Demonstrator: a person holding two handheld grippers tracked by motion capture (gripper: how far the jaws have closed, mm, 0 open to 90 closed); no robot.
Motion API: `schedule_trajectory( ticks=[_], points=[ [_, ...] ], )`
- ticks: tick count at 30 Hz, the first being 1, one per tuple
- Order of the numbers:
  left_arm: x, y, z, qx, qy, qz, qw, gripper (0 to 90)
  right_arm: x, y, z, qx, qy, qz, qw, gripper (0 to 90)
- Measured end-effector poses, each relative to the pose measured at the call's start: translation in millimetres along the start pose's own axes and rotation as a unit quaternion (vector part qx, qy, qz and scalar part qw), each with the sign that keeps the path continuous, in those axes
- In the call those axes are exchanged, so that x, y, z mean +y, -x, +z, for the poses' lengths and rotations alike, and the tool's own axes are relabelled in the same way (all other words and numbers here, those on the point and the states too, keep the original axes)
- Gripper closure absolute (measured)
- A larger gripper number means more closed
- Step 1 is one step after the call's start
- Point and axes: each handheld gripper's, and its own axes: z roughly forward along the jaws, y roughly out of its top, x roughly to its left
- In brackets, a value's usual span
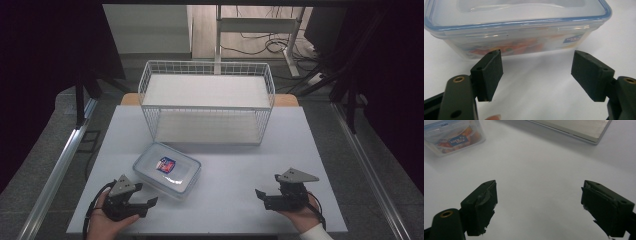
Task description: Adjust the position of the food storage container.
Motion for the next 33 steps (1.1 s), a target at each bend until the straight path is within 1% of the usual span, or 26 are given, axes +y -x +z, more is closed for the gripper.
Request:
schedule_trajectory(
  ticks=[2,5,8,10,11,12,15,18,22,26,29,30,33],
  points=[
    [0.4,-0.4,-0.1,0.001,0.000,0.000,1.0000,25.3,0.0,0.6,0.6,0.000,-0.001,-0.002,1.0000,14.5],
    [0.8,-0.7,-1.3,0.005,0.006,-0.007,0.9999,25.3,-2.4,1.5,1.2,0.005,-0.003,-0.002,1.0000,15.6],
    [1.1,0.1,-0.9,0.008,0.006,-0.005,0.9999,25.3,-4.6,-0.3,1.4,0.010,-0.010,-0.008,0.9999,16.0],
    [0.1,0.6,-1.5,0.009,0.003,-0.002,1.0000,25.3,-2.9,-1.1,1.9,0.009,-0.010,-0.012,0.9998,16.1],
    [-1.2,1.0,-2.5,0.011,0.001,0.001,0.9999,25.3,2.1,-2.8,2.5,0.002,-0.004,-0.022,0.9998,16.2],
    [-2.6,1.9,-5.8,0.012,0.001,0.000,0.9999,25.3,3.9,-3.6,2.3,0.000,0.000,-0.024,0.9997,16.2],
    [-3.0,2.8,-8.9,0.012,0.005,-0.001,0.9999,25.2,3.2,-4.5,1.4,-0.003,0.004,-0.023,0.9997,16.1],
    [-2.8,3.5,-9.5,0.012,0.007,0.002,0.9999,25.2,-0.7,-4.9,-1.3,0.001,-0.003,-0.019,0.9998,16.4],
    [-1.3,2.9,-8.7,0.008,0.008,0.004,0.9999,25.2,2.6,-4.6,-3.6,0.001,0.005,-0.020,0.9998,17.4],
    [0.5,2.1,-7.5,0.003,0.007,0.005,1.0000,25.2,0.5,-0.7,-2.6,0.008,0.000,-0.017,0.9998,18.4],
    [3.4,1.8,-6.6,0.000,0.010,0.011,0.9999,25.6,-0.8,2.8,-1.2,0.007,-0.005,-0.016,0.9998,18.4],
    [4.4,2.2,-7.3,-0.001,0.014,0.013,0.9998,26.4,-0.7,3.2,-1.1,0.007,-0.003,-0.014,0.9999,18.5],
    [7.9,5.0,-10.0,-0.009,0.018,0.026,0.9995,26.7,-0.1,1.2,-2.3,0.009,0.000,-0.016,0.9998,18.8]
  ],
)
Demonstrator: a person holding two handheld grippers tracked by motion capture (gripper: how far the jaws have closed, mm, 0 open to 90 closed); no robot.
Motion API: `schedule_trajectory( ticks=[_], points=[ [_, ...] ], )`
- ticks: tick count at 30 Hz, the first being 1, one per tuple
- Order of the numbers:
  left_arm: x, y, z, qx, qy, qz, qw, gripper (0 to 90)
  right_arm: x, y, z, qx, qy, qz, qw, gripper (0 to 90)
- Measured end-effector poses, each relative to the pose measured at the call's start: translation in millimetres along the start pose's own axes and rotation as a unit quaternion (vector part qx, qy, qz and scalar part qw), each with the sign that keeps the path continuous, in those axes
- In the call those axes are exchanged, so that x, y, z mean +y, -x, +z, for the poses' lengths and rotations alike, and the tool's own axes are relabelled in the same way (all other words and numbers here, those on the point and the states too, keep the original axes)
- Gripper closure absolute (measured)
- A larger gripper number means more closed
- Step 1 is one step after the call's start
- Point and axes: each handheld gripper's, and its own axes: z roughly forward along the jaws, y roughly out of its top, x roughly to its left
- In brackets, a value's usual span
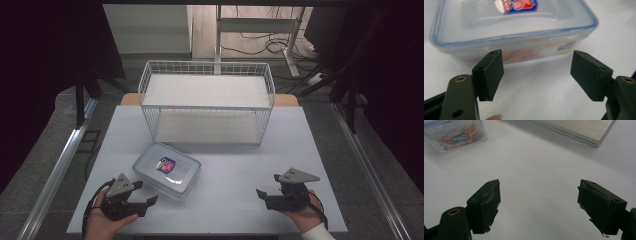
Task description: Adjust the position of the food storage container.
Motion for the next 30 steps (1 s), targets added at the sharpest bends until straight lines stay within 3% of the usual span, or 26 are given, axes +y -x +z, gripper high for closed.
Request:
schedule_trajectory(
  ticks=[7,12,15,16,18,19,21,23,30],
  points=[
    [16.7,3.8,-1.2,-0.018,0.015,0.006,0.9997,29.8,-0.2,-3.8,1.0,-0.003,-0.006,0.002,1.0000,19.2],
    [25.6,5.4,-0.9,-0.033,0.014,0.016,0.9992,40.5,-0.1,-4.8,2.7,-0.001,-0.009,-0.001,1.0000,19.4],
    [31.3,7.7,1.7,-0.046,0.010,0.030,0.9984,56.6,-0.3,-5.4,3.6,-0.001,-0.012,-0.002,0.9999,19.4],
    [32.3,8.9,3.6,-0.053,0.005,0.032,0.9980,56.6,-0.5,-5.2,3.7,-0.002,-0.012,-0.003,0.9999,19.4],
    [31.9,14.7,11.1,-0.071,-0.017,0.049,0.9961,67.2,-1.0,-4.0,3.5,-0.004,-0.012,-0.002,0.9999,19.5],
    [31.9,14.7,11.1,-0.071,-0.017,0.049,0.9961,70.2,-1.0,-4.0,3.5,-0.004,-0.012,-0.002,0.9999,19.5],
    [30.6,18.5,15.1,-0.080,-0.037,0.067,0.9938,73.2,-1.3,-2.9,3.0,-0.004,-0.013,-0.002,0.9999,19.6],
    [29.1,23.2,18.3,-0.096,-0.052,0.078,0.9909,82.7,-1.6,-2.3,2.9,-0.006,-0.012,-0.001,0.9999,19.6],
    [25.7,30.9,28.1,-0.105,-0.083,0.093,0.9866,88.6,-1.4,-2.7,1.9,-0.009,-0.012,-0.006,0.9999,19.6]
  ],
)
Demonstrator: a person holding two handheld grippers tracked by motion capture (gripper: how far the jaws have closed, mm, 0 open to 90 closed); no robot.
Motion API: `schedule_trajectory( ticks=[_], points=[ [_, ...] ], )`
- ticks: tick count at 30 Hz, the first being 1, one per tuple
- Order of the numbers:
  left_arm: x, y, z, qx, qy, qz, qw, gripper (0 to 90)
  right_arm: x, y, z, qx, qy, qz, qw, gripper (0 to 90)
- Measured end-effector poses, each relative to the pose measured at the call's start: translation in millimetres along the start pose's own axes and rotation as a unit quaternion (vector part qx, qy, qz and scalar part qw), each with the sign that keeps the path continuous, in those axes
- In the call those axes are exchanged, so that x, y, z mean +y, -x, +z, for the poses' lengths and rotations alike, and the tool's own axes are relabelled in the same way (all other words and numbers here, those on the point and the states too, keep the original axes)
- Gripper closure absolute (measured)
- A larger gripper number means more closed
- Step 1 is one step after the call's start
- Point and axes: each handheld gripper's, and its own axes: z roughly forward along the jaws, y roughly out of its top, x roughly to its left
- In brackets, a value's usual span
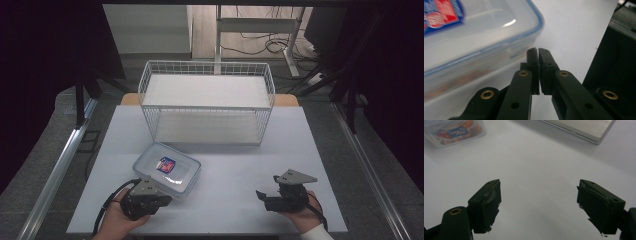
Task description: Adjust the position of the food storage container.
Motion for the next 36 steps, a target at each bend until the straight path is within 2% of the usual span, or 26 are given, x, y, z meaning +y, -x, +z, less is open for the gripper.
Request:
schedule_trajectory(
  ticks=[1,7,12,19,26,36],
  points=[
    [1.6,1.3,5.4,-0.001,-0.014,0.004,0.9999,89.2,-0.3,0.4,0.5,0.000,0.001,0.000,1.0000,19.6],
    [4.9,0.7,16.4,0.002,-0.035,0.008,0.9993,89.7,-0.3,0.0,0.7,0.001,0.003,-0.006,1.0000,19.6],
    [9.7,-3.1,21.9,0.009,-0.033,-0.006,0.9994,89.8,-0.7,-0.5,1.1,-0.002,0.002,-0.010,0.9999,19.6],
    [12.7,-2.0,30.2,0.009,-0.038,-0.007,0.9992,89.9,-0.6,-0.7,1.1,-0.002,0.001,-0.015,0.9999,19.6],
    [19.1,-3.1,37.8,0.017,-0.024,-0.018,0.9994,89.9,-1.2,-0.9,2.2,-0.003,-0.003,-0.016,0.9999,19.5],
    [35.5,-7.4,52.6,0.024,-0.024,-0.017,0.9993,89.8,-1.4,-2.0,2.7,-0.002,-0.005,-0.018,0.9998,19.6]
  ],
)
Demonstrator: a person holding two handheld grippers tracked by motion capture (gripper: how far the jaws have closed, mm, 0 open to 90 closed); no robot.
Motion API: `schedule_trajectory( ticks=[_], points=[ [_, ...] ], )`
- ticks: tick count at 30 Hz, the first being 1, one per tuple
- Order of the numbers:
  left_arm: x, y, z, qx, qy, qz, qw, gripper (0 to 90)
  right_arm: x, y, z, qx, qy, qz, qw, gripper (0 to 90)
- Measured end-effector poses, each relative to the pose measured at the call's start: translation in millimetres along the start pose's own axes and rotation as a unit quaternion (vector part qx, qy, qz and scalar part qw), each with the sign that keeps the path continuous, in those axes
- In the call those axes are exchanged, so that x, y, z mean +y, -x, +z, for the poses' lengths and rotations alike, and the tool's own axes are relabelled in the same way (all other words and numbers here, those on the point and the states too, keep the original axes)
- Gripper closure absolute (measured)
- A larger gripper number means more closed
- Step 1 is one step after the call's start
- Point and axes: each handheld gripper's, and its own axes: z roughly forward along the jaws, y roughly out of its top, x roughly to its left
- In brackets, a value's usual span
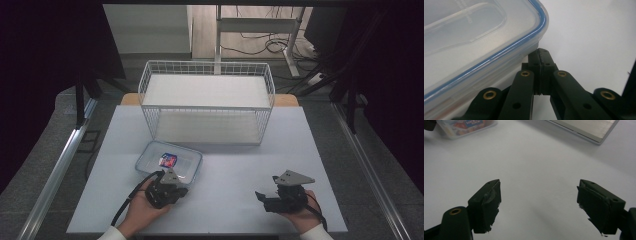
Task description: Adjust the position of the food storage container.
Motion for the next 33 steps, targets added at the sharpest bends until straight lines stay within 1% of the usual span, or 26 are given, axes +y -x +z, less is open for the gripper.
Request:
schedule_trajectory(
  ticks=[7,9,10,11,13,16,18,20,21,23,24,25,26,27,31,33],
  points=[
    [11.7,-1.1,9.1,0.004,0.001,-0.008,1.0000,89.8,-0.4,0.9,0.1,0.000,-0.003,0.000,1.0000,19.5],
    [12.2,-0.9,8.3,0.002,-0.001,-0.006,1.0000,89.7,-0.4,0.9,0.1,-0.002,-0.003,0.000,1.0000,19.5],
    [11.9,-0.2,6.9,0.002,0.002,-0.006,1.0000,89.5,-0.5,0.9,0.2,-0.002,-0.002,0.001,1.0000,19.5],
    [11.5,0.0,3.9,0.000,0.003,-0.007,1.0000,89.0,-0.6,1.0,0.1,-0.002,-0.002,0.001,1.0000,19.5],
    [9.6,-0.1,-6.0,-0.004,0.014,-0.013,0.9998,88.6,-0.6,1.2,0.0,-0.002,-0.002,0.001,1.0000,19.5],
    [5.6,-3.7,-28.3,-0.009,0.039,-0.024,0.9989,88.8,-0.5,0.8,-1.0,-0.002,0.000,0.001,1.0000,19.5],
    [4.1,-9.5,-44.0,0.000,0.058,-0.034,0.9977,89.3,-0.4,0.8,-1.5,-0.002,0.000,0.001,1.0000,19.5],
    [3.7,-20.1,-57.7,0.013,0.077,-0.048,0.9958,89.6,-0.3,1.1,-1.4,-0.003,0.000,0.000,1.0000,19.3],
    [3.3,-26.6,-63.5,0.018,0.086,-0.059,0.9944,89.7,-0.2,1.0,-1.1,-0.004,0.000,0.000,1.0000,19.3],
    [1.9,-40.1,-73.5,0.032,0.099,-0.077,0.9916,89.9,-0.1,0.7,-0.9,-0.003,0.000,0.002,1.0000,19.3],
    [0.7,-47.9,-77.7,0.039,0.101,-0.084,0.9905,89.9,-0.2,0.6,-0.9,-0.003,0.000,0.002,1.0000,19.3],
    [-0.7,-56.3,-81.1,0.044,0.103,-0.092,0.9894,89.9,-0.2,0.5,-1.0,-0.003,0.000,0.002,1.0000,19.3],
    [-4.9,-73.9,-86.3,0.057,0.101,-0.111,0.9870,90.0,-0.4,0.8,-1.1,-0.004,0.000,0.001,1.0000,19.3],
    [-4.9,-73.9,-86.3,0.057,0.101,-0.111,0.9870,90.0,-0.4,0.8,-1.1,-0.004,0.000,0.001,1.0000,19.3],
    [-14.0,-108.1,-93.7,0.078,0.097,-0.152,0.9805,90.0,-1.0,1.3,-0.2,-0.004,-0.003,0.004,1.0000,19.3],
    [-16.1,-122.1,-94.6,0.089,0.091,-0.161,0.9787,90.0,-0.9,1.1,0.1,-0.004,-0.004,0.002,1.0000,19.3]
  ],
)
